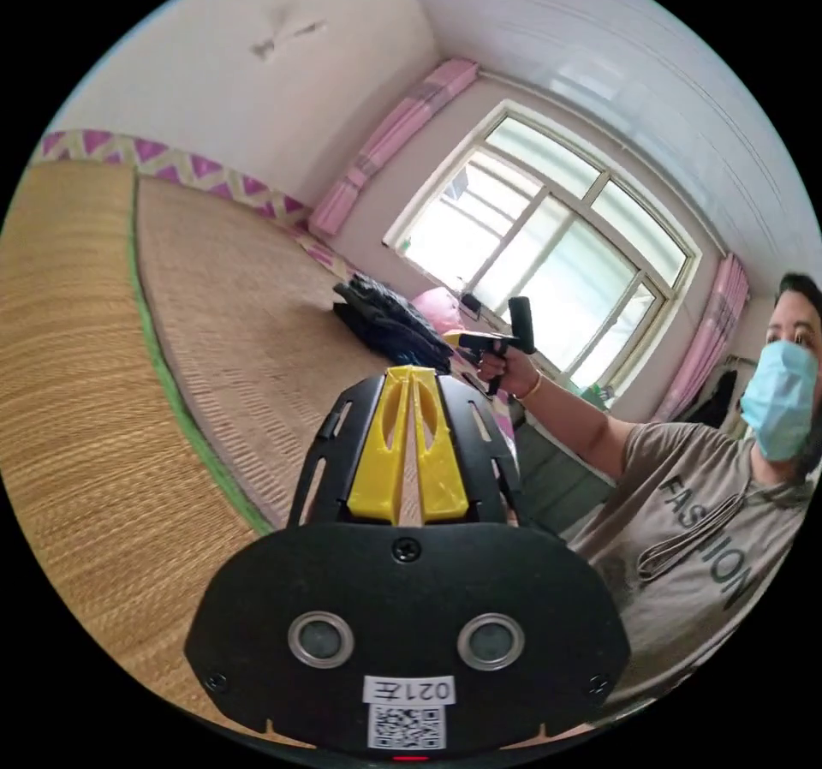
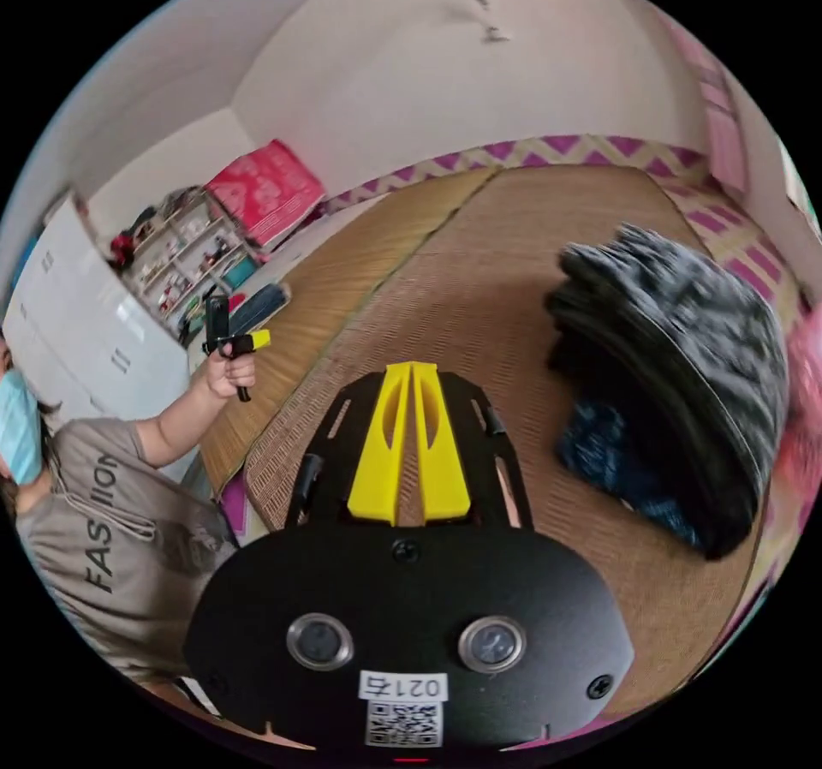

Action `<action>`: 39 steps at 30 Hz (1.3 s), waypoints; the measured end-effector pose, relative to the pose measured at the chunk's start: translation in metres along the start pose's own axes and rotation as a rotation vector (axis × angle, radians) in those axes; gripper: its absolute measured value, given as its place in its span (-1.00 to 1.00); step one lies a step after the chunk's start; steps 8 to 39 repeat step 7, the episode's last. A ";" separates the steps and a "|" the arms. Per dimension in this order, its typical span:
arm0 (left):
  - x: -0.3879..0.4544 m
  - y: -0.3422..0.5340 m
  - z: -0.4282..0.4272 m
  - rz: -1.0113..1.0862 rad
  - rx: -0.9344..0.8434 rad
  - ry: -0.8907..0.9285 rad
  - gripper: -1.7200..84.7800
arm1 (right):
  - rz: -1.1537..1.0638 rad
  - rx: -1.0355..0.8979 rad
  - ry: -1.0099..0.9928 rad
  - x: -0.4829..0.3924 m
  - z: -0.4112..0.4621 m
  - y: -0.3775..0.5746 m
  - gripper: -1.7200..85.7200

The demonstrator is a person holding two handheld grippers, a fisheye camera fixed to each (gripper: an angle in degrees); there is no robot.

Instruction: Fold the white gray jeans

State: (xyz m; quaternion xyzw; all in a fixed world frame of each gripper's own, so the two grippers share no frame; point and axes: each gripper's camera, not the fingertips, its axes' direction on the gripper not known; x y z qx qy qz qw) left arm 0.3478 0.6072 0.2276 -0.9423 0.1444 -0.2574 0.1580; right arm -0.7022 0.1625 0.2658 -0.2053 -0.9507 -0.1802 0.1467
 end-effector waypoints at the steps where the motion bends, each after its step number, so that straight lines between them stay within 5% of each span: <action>1: 0.000 0.016 -0.031 0.028 0.072 -0.032 -0.98 | -0.088 -0.001 0.010 -0.026 0.006 -0.030 -0.96; 5: -0.029 0.065 -0.082 0.041 0.220 0.000 -0.98 | -0.346 0.001 -0.012 -0.109 0.028 -0.127 -0.92; 7: -0.083 0.107 -0.077 -0.158 0.200 -0.003 -0.98 | -0.485 0.021 -0.073 -0.165 0.036 -0.197 -0.85; 39: -0.083 0.107 -0.077 -0.158 0.200 -0.003 -0.98 | -0.485 0.021 -0.073 -0.165 0.036 -0.197 -0.85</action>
